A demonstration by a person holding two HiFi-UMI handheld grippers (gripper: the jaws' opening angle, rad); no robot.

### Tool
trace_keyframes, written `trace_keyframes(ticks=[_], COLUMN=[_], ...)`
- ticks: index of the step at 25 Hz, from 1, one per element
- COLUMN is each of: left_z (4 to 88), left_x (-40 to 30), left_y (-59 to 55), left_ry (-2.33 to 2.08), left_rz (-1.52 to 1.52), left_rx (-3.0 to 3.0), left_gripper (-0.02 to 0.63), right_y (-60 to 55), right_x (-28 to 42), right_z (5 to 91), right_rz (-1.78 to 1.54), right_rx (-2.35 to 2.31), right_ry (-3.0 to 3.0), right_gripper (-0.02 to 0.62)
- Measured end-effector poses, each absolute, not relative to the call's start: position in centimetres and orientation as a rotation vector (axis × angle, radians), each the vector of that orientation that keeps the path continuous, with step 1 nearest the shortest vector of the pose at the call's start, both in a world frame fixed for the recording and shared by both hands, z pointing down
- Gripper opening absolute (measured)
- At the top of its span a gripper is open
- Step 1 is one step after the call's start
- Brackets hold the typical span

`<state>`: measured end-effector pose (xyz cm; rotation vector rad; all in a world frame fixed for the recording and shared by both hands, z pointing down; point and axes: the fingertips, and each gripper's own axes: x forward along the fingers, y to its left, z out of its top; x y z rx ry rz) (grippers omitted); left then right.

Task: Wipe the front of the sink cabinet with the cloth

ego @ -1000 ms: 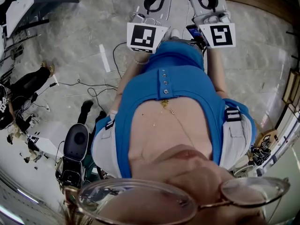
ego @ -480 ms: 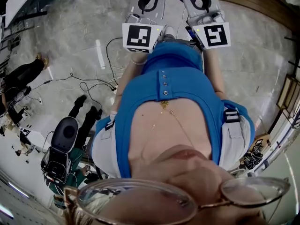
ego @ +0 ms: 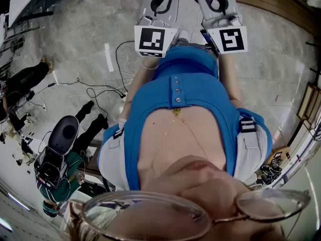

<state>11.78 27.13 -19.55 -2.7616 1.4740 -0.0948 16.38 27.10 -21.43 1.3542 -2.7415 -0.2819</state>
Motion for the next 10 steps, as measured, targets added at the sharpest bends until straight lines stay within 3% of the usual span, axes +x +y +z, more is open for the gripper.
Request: trace_keyframes(ticks=[10], left_z=[-19.24], left_x=[11.37], left_y=[27.59], left_ry=[1.491], left_rz=[-0.129], left_rx=[-2.77], left_gripper=[0.002], right_y=[27.51], right_x=[15.86], right_z=[-21.55], right_rz=[-0.278], right_rx=[1.355], right_ry=[-2.735], right_gripper=[0.052])
